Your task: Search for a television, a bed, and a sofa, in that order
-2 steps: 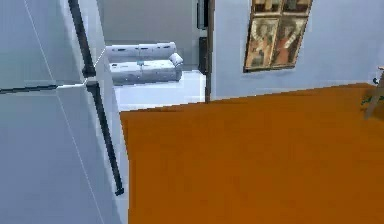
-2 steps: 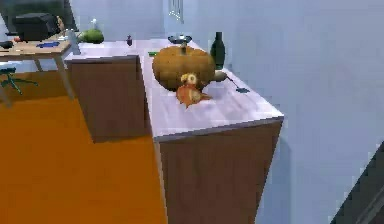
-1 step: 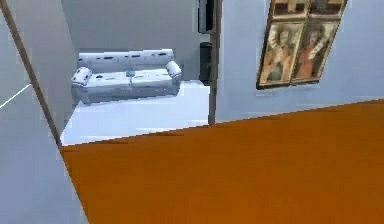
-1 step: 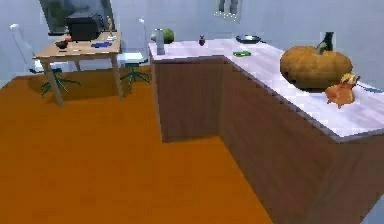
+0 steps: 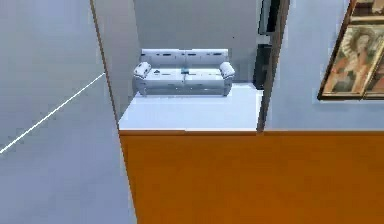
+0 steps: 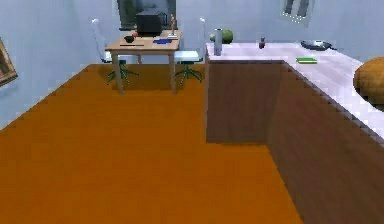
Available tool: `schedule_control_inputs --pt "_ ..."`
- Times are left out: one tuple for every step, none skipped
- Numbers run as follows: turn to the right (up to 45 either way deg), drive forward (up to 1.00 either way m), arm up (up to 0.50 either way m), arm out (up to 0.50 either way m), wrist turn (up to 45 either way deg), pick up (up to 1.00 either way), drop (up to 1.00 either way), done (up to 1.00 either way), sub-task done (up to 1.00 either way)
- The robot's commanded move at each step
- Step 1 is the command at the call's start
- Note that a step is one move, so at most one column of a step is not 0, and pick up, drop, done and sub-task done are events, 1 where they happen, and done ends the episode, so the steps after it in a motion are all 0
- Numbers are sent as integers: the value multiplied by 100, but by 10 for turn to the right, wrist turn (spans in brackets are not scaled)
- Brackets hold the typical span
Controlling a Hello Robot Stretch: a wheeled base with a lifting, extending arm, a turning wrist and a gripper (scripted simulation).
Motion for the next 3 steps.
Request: schedule_control_inputs --pt "0 100 0 0 0 0 0 0 0" --pt "-120 0 0 0 0 0 0 0 0" --pt "0 10 0 0 0 0 0 0 0"
